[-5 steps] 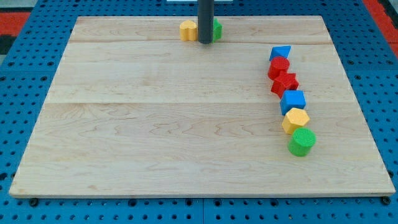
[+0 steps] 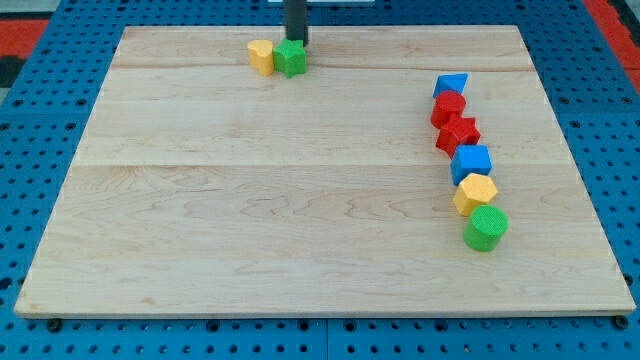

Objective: Push the yellow heartgreen star slightly to the left

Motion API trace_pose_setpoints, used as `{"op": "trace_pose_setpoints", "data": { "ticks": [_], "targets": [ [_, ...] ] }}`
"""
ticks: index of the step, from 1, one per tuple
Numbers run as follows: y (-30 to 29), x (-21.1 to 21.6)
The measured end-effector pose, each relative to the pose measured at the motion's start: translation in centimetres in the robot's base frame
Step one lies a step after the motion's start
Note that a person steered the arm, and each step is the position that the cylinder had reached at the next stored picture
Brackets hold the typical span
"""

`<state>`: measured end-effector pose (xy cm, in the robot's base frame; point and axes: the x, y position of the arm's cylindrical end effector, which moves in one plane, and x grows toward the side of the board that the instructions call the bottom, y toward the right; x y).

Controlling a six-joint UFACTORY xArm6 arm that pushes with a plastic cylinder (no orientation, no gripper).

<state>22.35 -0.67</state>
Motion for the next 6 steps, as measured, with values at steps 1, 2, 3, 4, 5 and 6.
{"op": "trace_pose_setpoints", "data": {
  "ticks": [1,2,3,4,5,6],
  "targets": [
    [6.2,3.4],
    [6.8,7.5],
    [2.2,6.9],
    [-2.2,4.8],
    [-2.1,5.6],
    [-3.6,7.7]
  ]
}}
